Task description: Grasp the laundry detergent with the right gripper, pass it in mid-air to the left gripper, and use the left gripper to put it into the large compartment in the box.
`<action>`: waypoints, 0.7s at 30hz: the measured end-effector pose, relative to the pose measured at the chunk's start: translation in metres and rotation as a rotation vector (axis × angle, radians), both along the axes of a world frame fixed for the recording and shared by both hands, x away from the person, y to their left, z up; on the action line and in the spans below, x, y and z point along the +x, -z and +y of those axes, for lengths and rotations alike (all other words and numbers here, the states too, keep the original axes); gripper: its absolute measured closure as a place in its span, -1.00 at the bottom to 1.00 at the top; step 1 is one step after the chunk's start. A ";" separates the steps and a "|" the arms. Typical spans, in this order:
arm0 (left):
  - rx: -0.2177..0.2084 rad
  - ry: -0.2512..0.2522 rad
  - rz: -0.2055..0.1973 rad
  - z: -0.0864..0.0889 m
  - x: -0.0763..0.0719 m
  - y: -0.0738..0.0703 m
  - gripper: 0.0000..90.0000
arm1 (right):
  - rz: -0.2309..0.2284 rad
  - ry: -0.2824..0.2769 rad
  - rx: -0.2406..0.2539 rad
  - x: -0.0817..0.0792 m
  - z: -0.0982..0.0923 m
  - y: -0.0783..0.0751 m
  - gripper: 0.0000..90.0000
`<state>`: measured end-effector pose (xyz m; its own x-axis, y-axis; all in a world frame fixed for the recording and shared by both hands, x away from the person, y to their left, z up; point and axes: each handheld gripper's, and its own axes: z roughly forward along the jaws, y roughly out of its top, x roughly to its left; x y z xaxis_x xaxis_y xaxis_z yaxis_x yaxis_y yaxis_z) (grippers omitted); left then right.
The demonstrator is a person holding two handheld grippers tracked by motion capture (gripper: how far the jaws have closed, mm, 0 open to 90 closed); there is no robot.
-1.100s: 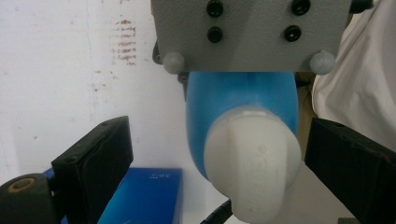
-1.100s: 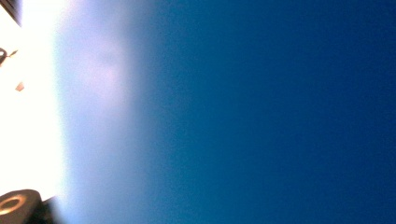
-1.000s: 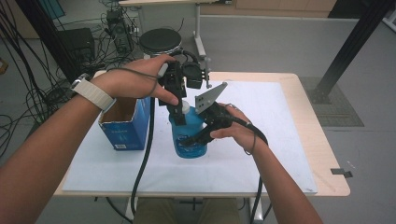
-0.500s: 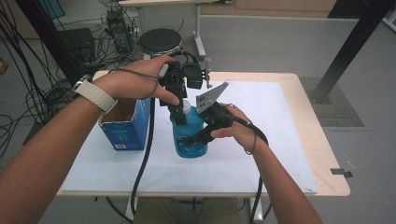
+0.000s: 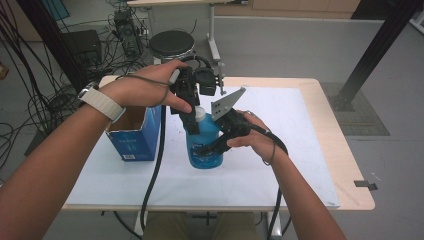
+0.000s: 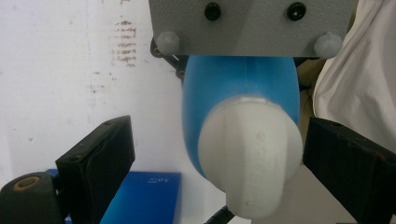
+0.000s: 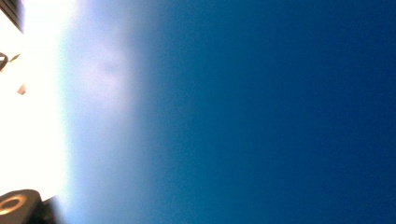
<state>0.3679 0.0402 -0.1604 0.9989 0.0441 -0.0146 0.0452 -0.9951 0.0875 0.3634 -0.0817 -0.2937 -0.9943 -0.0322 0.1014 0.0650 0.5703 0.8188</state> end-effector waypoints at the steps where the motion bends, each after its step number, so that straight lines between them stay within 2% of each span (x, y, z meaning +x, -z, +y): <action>1: 0.001 0.000 -0.001 0.000 0.000 0.000 -0.79 | -0.003 0.001 0.000 0.000 0.000 0.000 -0.04; 21: 0.000 -0.005 -0.005 0.002 0.000 0.000 -0.80 | 0.004 0.004 0.000 0.001 0.000 0.000 -0.04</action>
<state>0.3674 0.0418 -0.1601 0.9988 0.0489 -0.0094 0.0496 -0.9949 0.0880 0.3643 -0.0818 -0.2938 -0.9940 -0.0281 0.1053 0.0706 0.5699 0.8187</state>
